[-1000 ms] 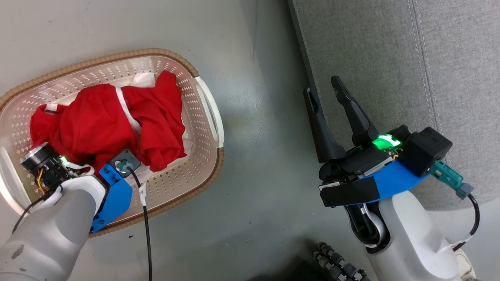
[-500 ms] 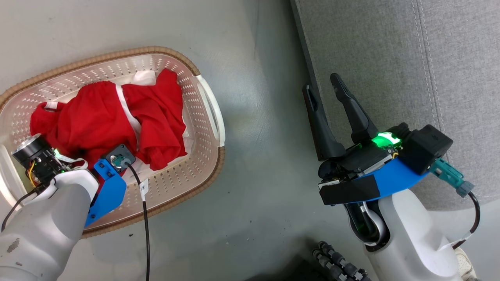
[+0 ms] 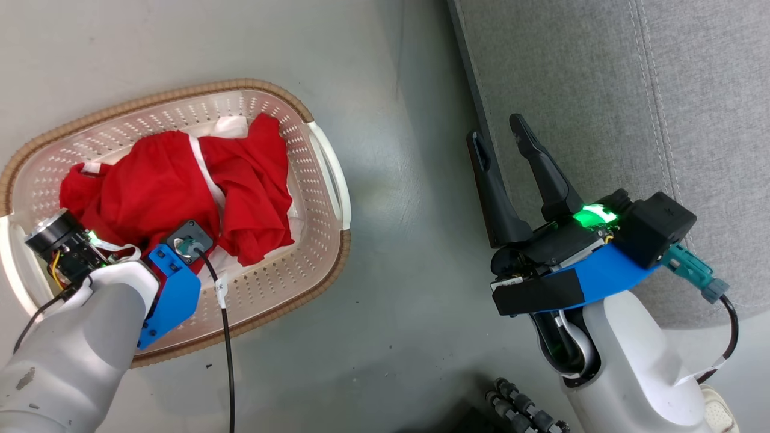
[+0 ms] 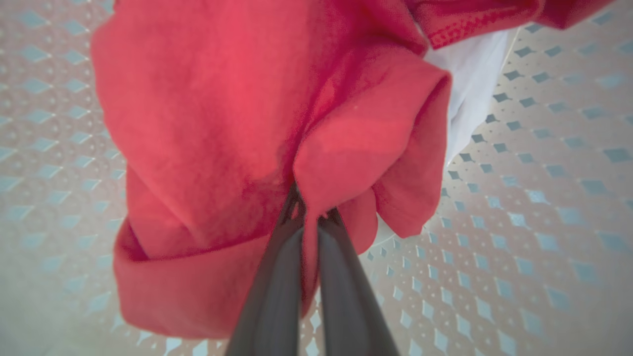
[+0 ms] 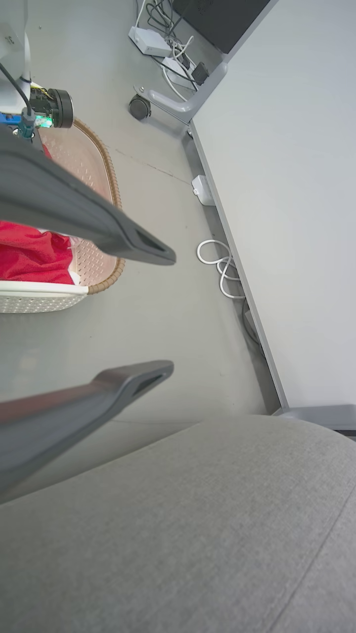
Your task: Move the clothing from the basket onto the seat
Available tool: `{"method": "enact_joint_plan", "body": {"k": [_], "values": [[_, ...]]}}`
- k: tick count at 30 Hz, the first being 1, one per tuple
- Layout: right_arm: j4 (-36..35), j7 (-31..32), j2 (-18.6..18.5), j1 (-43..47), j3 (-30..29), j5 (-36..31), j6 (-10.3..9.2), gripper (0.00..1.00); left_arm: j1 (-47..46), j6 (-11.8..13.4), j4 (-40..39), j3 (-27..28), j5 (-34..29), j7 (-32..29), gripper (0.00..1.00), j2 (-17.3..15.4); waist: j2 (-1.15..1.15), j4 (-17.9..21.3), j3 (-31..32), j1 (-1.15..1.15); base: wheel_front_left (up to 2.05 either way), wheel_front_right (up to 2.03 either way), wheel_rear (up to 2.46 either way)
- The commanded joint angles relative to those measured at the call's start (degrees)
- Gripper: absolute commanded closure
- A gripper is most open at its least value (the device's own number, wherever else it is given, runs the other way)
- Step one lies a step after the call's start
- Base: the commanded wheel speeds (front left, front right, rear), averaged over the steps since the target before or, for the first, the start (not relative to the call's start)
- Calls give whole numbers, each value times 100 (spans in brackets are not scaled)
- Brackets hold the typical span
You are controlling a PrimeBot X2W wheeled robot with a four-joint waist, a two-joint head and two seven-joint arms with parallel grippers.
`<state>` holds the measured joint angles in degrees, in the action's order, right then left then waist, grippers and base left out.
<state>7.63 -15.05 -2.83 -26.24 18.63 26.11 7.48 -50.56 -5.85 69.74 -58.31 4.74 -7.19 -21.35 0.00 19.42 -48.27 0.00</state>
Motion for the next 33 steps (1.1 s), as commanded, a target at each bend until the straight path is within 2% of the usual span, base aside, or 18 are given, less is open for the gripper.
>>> {"method": "enact_joint_plan", "body": {"k": [1,10,21,33], "values": [[18,-20,-10,-53,-15,-44,3,0,55,32,13,34,78,72,100,34,0,-24,60,0,0,0,0],[181,-20,-11,10,-142,-190,3,0,264,145,1,396,600,426,100,370,0,-271,566,0,0,0,0],[601,-20,-14,390,-414,-507,3,0,794,41,-5,884,1376,1386,100,945,0,-773,2028,0,0,0,0],[1095,-19,-14,1111,-636,-729,3,0,1322,-106,-120,916,1756,2067,100,1564,0,-1346,3531,0,0,0,0]]}}
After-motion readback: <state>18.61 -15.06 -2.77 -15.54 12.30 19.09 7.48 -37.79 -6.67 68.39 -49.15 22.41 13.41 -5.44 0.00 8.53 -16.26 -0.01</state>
